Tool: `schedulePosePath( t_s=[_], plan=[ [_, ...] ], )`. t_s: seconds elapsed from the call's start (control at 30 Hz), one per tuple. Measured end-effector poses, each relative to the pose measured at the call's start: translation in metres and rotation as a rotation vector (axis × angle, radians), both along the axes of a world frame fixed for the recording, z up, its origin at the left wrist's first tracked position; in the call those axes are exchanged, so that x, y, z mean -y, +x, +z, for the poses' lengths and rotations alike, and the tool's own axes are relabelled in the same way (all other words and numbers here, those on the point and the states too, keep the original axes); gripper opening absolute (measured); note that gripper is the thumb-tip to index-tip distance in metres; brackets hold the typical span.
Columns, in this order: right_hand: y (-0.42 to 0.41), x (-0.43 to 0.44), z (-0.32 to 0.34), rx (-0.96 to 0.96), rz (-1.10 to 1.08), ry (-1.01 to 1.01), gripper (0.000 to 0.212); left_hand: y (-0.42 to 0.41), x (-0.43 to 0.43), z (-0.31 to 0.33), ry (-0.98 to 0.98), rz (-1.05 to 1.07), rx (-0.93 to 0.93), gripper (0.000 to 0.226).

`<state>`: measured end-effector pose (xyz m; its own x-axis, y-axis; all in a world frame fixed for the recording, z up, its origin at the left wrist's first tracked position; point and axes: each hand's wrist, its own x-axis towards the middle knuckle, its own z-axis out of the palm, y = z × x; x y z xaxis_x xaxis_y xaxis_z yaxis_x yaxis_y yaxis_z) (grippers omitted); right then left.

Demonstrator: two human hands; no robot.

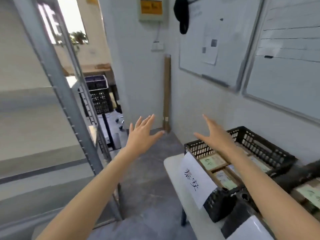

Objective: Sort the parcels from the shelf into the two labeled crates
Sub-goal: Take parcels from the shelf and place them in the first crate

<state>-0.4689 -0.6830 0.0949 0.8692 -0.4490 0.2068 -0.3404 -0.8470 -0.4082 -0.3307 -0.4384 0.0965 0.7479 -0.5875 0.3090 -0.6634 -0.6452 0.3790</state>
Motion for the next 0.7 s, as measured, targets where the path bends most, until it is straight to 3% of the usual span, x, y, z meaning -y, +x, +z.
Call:
schedulePosePath(
  t_s=[0.3, 0.7],
  plan=[
    [0.139, -0.214, 0.020, 0.040, 0.476, -0.027, 0.087, 0.027, -0.239, 0.014, 0.053, 0.447, 0.034, 0.078],
    [0.225, -0.561, 0.024, 0.055, 0.920, -0.037, 0.082, 0.005, -0.563, 0.018, 0.043, 0.887, 0.055, 0.080]
  ],
)
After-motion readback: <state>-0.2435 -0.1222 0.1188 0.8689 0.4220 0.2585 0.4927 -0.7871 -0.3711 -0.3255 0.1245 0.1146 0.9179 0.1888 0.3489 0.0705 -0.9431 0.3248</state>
